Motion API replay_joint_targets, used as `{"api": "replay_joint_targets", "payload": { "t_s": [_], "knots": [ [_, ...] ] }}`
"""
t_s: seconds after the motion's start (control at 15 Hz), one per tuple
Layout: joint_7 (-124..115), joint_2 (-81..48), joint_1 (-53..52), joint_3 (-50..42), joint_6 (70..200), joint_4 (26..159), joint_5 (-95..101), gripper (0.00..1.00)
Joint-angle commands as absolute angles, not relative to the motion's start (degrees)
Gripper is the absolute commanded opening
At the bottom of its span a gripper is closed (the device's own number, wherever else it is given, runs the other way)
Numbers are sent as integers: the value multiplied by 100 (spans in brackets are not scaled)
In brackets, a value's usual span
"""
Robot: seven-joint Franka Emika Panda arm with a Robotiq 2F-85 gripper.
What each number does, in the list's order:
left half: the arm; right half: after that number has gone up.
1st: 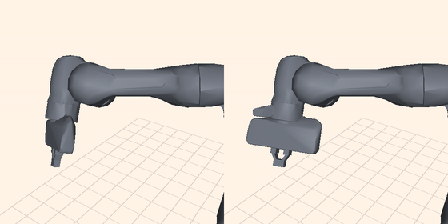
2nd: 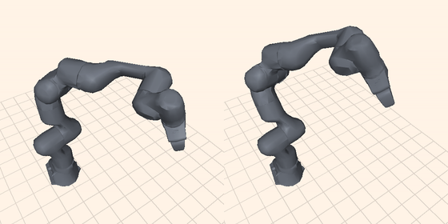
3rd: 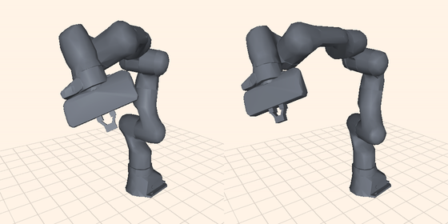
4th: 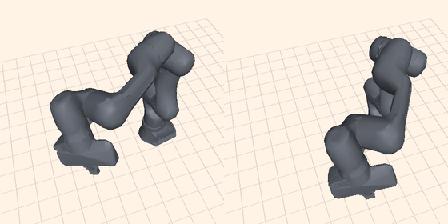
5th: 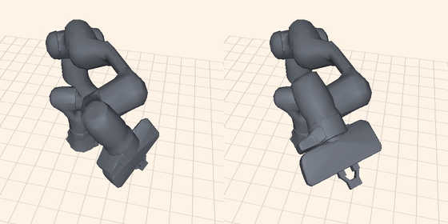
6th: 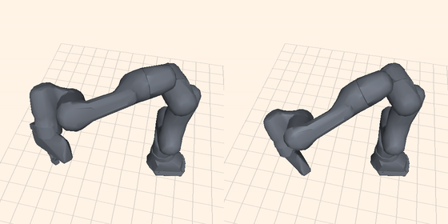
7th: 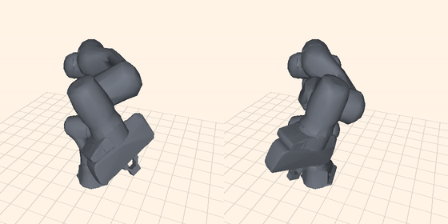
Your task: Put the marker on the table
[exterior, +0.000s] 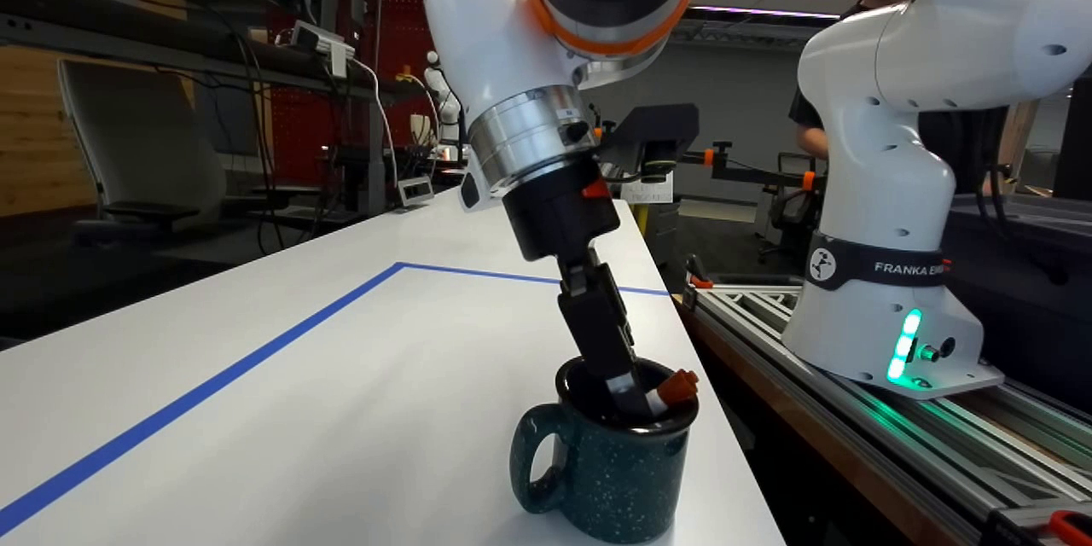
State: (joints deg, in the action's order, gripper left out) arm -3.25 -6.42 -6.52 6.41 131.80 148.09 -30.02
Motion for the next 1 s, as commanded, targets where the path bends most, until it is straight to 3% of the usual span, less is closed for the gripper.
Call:
{"api": "replay_joint_targets", "payload": {
  "t_s": [0.0, 0.4, 0.53, 0.67, 0.8, 0.93],
  "knots": [
    [-460, -831, -666, 699, 13240, 14660, -2906, 41],
    [-477, -1024, -669, 719, 13218, 14505, -2864, 41],
    [-478, -1084, -669, 732, 13210, 14460, -2867, 32],
    [-492, -1121, -673, 745, 13216, 14427, -2867, 8],
    [-507, -1085, -673, 751, 13201, 14441, -2857, 1],
    [-492, -934, -664, 763, 13153, 14501, -2877, 5]
  ]
}}
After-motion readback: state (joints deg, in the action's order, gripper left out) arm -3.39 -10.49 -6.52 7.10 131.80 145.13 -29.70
